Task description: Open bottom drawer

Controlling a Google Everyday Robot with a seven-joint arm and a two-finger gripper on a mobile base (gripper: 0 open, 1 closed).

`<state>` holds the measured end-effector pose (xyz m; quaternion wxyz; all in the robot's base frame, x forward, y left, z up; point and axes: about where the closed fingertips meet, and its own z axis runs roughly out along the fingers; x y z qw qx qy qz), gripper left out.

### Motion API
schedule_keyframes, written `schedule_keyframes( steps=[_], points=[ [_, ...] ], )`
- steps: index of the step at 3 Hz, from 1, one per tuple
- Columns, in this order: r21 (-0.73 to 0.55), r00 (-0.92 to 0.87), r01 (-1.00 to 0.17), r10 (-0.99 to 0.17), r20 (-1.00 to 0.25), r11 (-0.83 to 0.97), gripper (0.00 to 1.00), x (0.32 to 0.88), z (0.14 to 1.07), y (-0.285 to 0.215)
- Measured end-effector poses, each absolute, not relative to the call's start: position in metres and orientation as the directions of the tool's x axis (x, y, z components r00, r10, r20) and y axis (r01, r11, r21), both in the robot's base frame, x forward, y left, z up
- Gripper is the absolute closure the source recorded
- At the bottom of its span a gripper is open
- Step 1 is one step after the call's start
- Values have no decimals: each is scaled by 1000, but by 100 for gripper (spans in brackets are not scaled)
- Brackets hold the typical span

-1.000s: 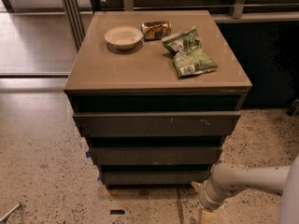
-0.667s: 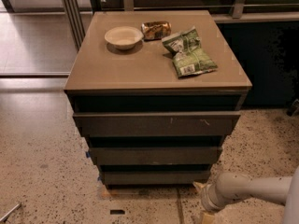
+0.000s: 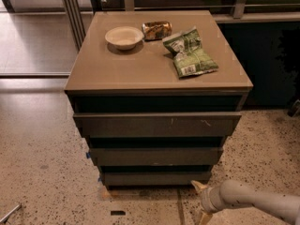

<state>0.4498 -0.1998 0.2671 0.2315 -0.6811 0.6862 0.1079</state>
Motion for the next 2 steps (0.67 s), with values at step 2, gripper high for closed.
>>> schedule_keyframes(
  steps=[2],
  points=[
    [-218, 85, -975, -844, -530, 39, 0, 493, 237, -207]
  ],
)
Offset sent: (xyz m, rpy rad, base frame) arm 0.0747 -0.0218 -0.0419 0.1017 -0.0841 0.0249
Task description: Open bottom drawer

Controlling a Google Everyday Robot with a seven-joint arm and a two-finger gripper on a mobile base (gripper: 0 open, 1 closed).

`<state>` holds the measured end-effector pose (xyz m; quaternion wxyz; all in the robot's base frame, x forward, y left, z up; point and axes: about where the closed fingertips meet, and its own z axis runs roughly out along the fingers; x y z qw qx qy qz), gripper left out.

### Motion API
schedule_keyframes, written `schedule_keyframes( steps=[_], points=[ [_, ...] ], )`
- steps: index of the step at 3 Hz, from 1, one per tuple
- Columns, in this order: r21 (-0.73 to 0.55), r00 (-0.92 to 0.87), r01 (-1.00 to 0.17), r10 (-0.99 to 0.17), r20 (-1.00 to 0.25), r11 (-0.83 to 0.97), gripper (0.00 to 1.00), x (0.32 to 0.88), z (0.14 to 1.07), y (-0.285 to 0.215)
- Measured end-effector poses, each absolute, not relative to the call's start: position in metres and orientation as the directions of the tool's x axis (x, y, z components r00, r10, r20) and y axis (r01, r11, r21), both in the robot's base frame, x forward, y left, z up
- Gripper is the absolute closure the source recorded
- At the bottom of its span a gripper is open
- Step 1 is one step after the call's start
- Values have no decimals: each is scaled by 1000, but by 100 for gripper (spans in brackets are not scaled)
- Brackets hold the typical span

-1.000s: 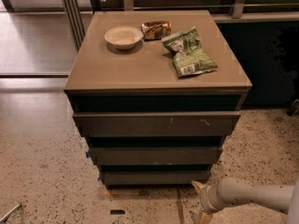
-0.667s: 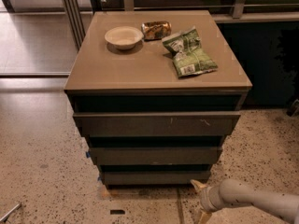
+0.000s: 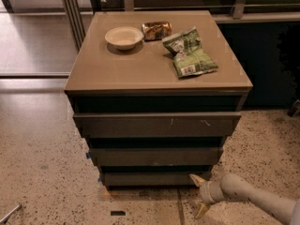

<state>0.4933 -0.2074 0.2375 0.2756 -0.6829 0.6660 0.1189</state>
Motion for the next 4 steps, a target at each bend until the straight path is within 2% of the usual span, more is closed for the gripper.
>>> schedule_keyframes(
  steps=[3, 4],
  points=[
    [-205, 97, -979, -847, -522, 14, 0, 549, 214, -208],
    [-160, 105, -987, -854, -510, -26, 0, 571, 192, -187]
  ],
)
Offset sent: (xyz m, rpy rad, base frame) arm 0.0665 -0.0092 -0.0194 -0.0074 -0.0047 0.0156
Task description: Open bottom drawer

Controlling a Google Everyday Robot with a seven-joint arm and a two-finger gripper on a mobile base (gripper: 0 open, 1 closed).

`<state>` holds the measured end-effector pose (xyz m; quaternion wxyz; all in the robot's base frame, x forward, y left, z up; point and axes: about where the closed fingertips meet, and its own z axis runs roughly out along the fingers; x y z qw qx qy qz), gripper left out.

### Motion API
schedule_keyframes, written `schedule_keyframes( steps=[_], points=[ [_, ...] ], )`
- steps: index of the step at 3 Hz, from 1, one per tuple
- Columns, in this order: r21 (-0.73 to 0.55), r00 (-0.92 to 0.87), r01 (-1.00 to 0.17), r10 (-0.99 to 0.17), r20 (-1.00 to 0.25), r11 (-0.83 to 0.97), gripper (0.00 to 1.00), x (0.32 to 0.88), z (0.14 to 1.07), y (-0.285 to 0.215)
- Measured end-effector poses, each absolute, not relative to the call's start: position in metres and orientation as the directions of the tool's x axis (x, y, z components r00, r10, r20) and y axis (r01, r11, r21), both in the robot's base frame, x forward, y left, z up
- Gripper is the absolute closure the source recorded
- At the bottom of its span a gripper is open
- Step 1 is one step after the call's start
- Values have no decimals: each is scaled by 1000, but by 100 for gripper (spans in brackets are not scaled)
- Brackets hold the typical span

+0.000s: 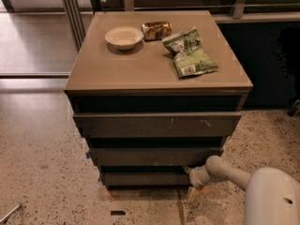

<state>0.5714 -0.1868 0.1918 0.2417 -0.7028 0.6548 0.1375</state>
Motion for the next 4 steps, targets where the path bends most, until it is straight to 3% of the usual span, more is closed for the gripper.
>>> schedule_keyframes(
  steps=[4],
  points=[
    [-100, 80, -994, -864, -498, -35, 0, 564, 172, -186]
  ],
)
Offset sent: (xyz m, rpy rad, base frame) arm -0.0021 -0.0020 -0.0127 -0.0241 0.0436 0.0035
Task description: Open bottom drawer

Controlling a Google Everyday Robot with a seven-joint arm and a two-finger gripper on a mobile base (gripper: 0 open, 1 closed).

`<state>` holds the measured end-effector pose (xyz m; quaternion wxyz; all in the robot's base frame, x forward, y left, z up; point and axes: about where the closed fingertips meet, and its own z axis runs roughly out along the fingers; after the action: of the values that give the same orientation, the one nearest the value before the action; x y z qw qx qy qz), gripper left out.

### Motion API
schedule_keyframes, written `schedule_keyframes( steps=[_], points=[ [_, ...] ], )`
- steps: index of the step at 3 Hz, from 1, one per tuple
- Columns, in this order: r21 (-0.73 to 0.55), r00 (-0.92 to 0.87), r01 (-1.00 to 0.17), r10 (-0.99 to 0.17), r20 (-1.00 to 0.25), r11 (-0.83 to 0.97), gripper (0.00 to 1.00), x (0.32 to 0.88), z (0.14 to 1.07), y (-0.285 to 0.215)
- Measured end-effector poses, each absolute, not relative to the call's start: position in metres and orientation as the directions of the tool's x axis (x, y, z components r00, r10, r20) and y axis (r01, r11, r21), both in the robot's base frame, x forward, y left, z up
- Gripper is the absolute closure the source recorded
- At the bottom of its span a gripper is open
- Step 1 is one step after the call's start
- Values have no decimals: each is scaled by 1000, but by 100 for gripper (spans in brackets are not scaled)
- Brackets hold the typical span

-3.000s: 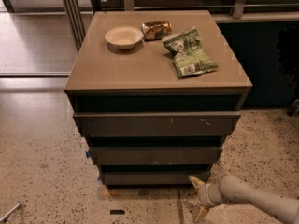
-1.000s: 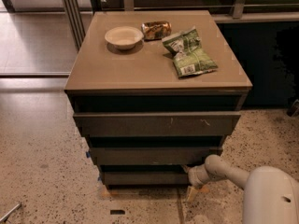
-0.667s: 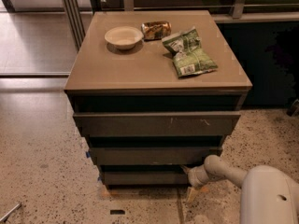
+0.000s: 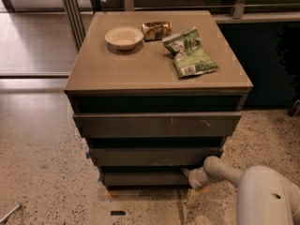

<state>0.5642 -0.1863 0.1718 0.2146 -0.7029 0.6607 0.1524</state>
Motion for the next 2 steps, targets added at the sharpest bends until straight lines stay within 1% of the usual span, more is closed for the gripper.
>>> schedule_keyframes(
  steps=[2],
  points=[
    [-51, 56, -998, -858, -510, -34, 0, 547, 170, -189]
  ],
)
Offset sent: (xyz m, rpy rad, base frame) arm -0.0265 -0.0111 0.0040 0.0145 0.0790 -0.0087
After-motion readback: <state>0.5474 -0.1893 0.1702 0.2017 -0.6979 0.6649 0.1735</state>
